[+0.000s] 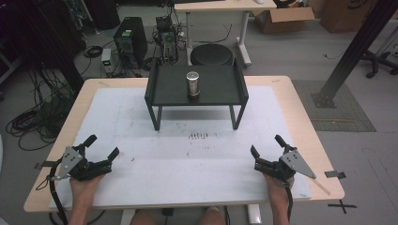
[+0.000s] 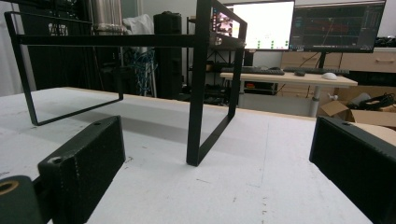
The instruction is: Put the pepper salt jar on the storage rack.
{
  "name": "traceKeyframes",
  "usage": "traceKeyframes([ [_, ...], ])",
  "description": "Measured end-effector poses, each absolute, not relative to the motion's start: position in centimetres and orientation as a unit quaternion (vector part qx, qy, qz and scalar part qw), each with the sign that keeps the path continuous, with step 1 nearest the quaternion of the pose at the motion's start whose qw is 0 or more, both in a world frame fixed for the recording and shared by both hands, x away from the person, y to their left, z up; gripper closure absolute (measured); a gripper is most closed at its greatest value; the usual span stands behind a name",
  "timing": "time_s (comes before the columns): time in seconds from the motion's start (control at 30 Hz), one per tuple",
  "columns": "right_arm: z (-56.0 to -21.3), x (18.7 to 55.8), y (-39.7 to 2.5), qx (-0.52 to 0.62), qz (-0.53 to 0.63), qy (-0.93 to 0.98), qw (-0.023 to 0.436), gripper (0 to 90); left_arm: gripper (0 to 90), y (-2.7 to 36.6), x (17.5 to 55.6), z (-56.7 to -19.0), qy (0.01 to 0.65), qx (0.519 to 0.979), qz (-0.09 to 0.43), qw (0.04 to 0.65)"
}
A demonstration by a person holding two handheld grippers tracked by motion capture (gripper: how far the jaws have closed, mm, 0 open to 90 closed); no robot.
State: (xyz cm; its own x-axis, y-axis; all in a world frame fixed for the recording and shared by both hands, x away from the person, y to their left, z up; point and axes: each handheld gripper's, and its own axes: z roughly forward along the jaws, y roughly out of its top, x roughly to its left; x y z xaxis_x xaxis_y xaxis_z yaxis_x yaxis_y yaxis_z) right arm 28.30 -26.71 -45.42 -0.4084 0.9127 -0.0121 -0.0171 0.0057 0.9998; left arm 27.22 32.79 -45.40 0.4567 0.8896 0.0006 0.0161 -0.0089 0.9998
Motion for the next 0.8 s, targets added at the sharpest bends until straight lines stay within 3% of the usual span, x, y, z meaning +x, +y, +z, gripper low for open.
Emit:
traceKeyframes([
  [0.8, -45.42, 28.3, -26.71, 0.378, 0.595, 0.592, 0.391, 3.2, 0.3, 32.79, 27.23, -45.4, 0.372, 0.609, 0.365, 0.598],
])
